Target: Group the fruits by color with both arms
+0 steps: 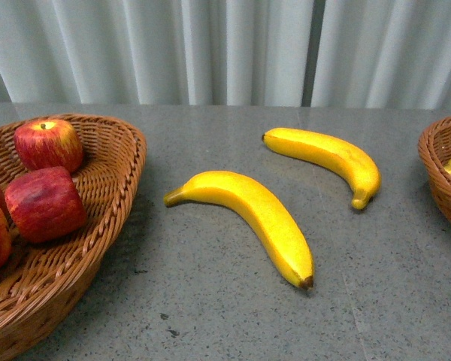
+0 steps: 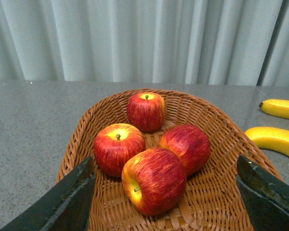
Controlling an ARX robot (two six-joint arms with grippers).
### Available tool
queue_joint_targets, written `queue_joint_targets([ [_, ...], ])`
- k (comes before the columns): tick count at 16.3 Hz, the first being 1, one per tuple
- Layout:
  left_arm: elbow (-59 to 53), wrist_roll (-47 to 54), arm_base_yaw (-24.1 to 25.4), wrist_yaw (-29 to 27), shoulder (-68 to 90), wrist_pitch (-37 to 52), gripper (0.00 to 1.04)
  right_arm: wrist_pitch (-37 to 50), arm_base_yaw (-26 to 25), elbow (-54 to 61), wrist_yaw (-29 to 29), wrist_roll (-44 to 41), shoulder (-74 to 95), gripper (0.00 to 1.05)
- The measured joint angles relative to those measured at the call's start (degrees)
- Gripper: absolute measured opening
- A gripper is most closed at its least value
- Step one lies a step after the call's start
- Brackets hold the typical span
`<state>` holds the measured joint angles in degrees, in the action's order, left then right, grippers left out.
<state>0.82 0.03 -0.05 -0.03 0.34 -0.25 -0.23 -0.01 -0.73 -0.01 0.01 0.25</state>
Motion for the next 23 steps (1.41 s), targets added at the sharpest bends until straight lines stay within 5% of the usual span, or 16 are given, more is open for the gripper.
queue_joint_targets([
  [1,0.0,0.0,0.0,0.0,0.0,0.0,0.98,0.0,0.0,0.0,0.0,0.0,0.0,0.98],
  [10,0.0,0.0,0.0,0.0,0.0,0.0,0.98,0.0,0.0,0.0,0.0,0.0,0.0,0.98],
  [13,0.0,0.0,0.0,0.0,0.0,0.0,0.98,5.4,-6.6,-2.6,-15.2,7.0,10.6,0.98],
  [18,0.0,0.0,0.0,0.0,0.0,0.0,0.98,36.8,2.7,-19.6,-15.8,8.1,53.6,0.98],
  [23,0.0,0.0,0.0,0.0,0.0,0.0,0.98,30.8,11.4,-46.2,-10.9,4.1,87.5,0.98],
])
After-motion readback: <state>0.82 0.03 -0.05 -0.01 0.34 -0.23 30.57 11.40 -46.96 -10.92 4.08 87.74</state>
